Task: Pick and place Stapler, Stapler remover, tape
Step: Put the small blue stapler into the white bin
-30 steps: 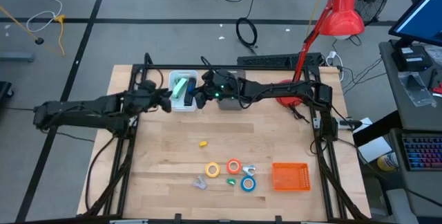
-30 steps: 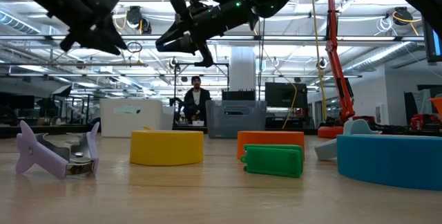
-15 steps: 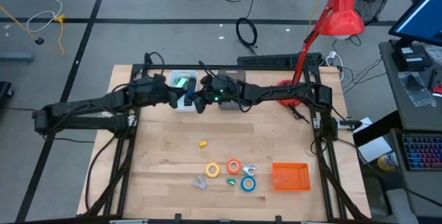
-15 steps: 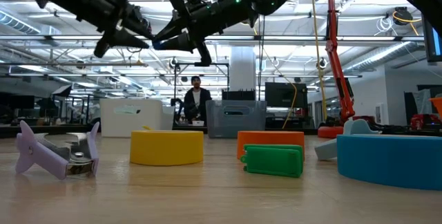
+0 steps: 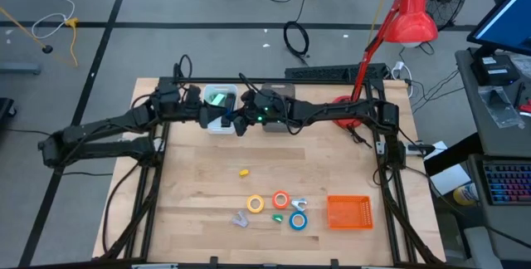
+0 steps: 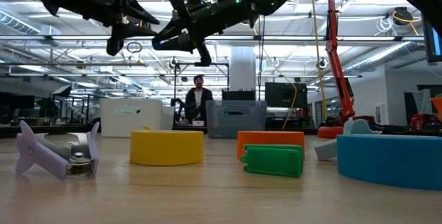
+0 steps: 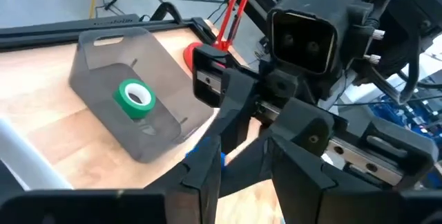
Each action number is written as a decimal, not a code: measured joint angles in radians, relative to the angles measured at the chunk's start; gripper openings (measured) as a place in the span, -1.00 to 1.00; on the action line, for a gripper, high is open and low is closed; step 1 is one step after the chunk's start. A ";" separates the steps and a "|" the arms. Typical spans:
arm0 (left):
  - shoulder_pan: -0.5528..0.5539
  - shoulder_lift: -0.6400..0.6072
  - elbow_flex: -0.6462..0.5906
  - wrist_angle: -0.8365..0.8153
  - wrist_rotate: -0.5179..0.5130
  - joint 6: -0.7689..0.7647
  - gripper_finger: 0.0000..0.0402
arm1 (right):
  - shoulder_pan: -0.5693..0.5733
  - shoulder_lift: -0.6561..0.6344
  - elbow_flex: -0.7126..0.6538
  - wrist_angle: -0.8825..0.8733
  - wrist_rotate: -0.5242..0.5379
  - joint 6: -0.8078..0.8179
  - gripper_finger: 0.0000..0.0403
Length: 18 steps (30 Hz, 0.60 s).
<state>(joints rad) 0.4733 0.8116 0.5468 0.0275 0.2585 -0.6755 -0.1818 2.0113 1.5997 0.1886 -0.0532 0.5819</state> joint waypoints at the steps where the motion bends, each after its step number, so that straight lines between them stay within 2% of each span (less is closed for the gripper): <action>1: 0.010 0.000 0.000 -0.002 0.003 0.004 -0.38 | 0.000 0.000 0.000 0.000 -0.001 0.000 -0.71; 5: 0.060 0.000 0.000 -0.003 0.012 0.008 -0.29 | 0.001 0.000 0.000 0.001 -0.003 0.008 -0.71; 9: 0.102 0.000 0.000 -0.033 0.065 -0.007 -0.12 | 0.001 0.000 0.000 0.017 -0.004 0.034 -0.71; 14: 0.109 0.000 0.000 -0.024 0.116 -0.015 0.09 | 0.000 0.000 0.000 0.045 -0.004 0.040 -0.71; 18: 0.107 0.000 0.000 -0.022 0.119 -0.015 0.21 | 0.000 0.000 0.000 0.048 -0.005 0.061 -0.71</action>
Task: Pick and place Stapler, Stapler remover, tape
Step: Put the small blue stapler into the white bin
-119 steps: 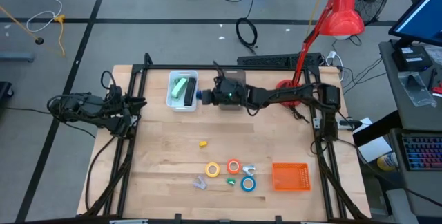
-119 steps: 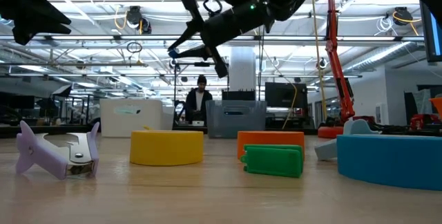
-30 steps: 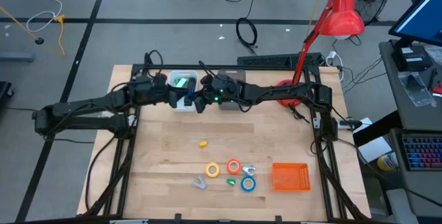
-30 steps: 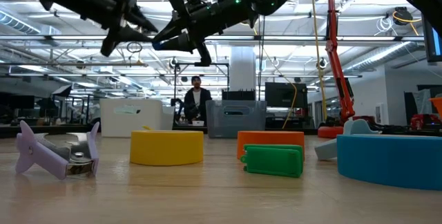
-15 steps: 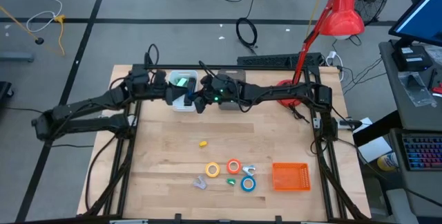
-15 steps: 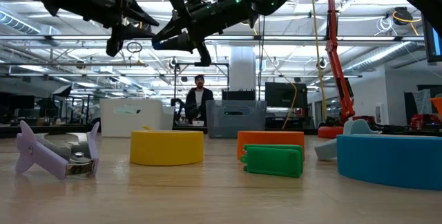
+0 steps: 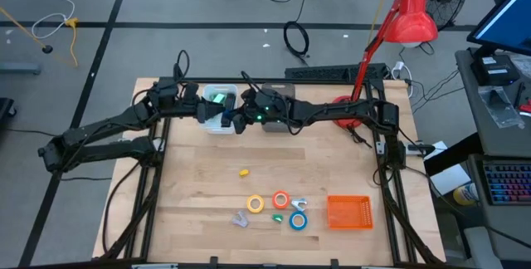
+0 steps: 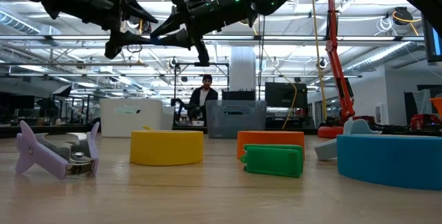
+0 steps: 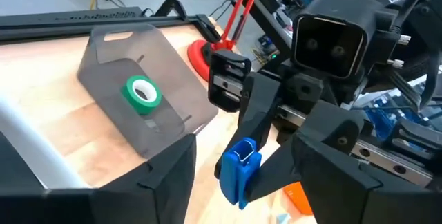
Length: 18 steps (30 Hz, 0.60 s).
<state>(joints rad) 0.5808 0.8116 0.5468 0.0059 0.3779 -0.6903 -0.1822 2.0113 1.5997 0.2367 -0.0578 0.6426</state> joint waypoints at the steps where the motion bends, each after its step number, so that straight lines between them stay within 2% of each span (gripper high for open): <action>1: 0.000 0.000 0.000 0.000 0.005 0.000 0.23 | 0.000 0.000 0.000 0.001 0.000 0.000 -0.71; 10: 0.000 0.000 0.000 -0.010 0.025 0.018 0.29 | -0.001 0.000 0.000 0.068 -0.027 0.042 -0.71; 18: -0.009 0.000 0.000 -0.008 0.040 0.024 0.24 | -0.001 0.000 0.000 0.075 -0.030 0.053 -0.71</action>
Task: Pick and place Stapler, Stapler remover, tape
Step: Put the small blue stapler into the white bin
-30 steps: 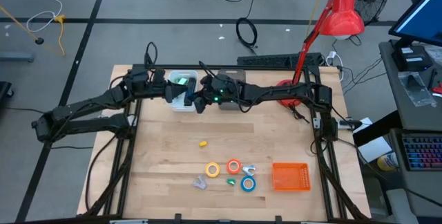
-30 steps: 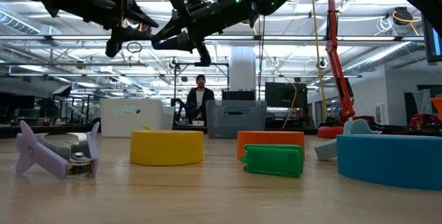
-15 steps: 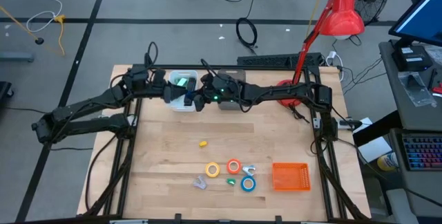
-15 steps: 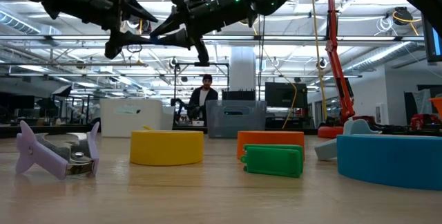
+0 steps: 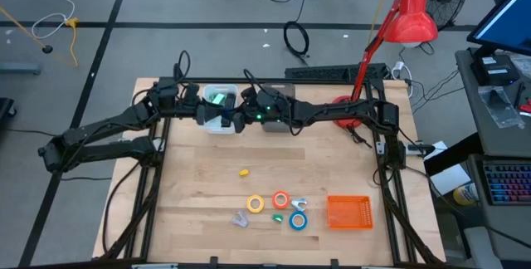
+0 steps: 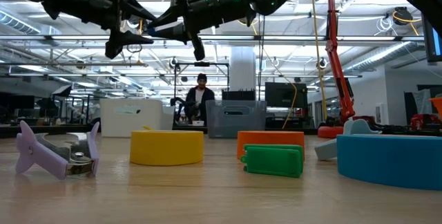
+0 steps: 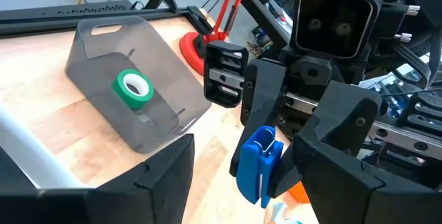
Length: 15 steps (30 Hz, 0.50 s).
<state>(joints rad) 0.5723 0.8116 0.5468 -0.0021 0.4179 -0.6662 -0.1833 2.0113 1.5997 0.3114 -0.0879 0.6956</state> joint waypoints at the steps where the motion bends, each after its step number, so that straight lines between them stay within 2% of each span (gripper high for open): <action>1: -0.003 0.000 0.000 0.001 0.000 0.001 0.22 | 0.000 0.000 0.000 0.001 0.000 0.000 -0.71; 9: -0.022 -0.001 0.000 0.027 0.002 0.007 -0.08 | 0.000 0.000 0.000 0.013 -0.001 0.026 -0.71; 15: -0.022 0.000 0.000 0.055 0.047 0.009 -0.30 | 0.001 0.000 0.000 0.025 -0.004 0.046 -0.71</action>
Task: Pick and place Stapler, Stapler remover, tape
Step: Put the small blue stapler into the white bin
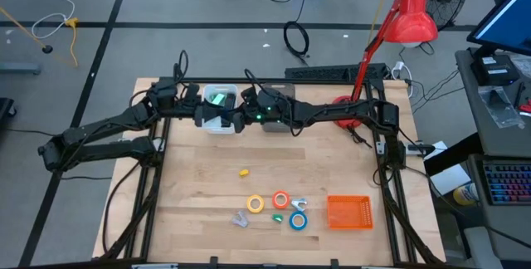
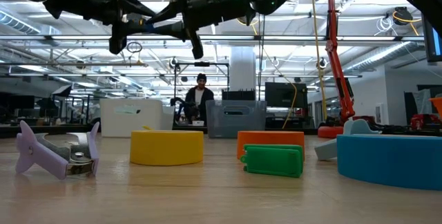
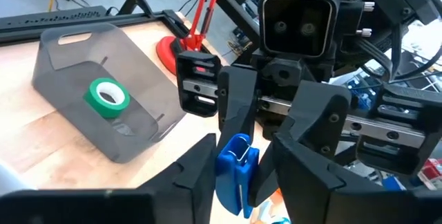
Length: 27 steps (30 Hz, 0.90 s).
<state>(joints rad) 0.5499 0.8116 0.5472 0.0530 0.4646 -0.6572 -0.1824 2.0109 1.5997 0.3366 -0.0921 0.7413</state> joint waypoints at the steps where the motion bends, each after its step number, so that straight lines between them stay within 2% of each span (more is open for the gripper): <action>1: 0.000 0.000 0.000 0.001 0.000 0.000 -0.33 | 0.000 0.000 0.000 0.003 0.000 0.001 -0.71; 8: 0.001 0.000 0.000 0.000 0.034 -0.006 -0.45 | 0.001 -0.001 0.000 0.009 0.024 0.006 -0.71; 27: 0.002 0.000 0.000 0.040 0.085 -0.026 -0.51 | -0.004 -0.002 0.000 0.049 0.073 0.006 -0.71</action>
<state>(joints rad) 0.5514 0.8119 0.5472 0.0928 0.5491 -0.6829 -0.1860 2.0090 1.5997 0.3856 -0.0187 0.7472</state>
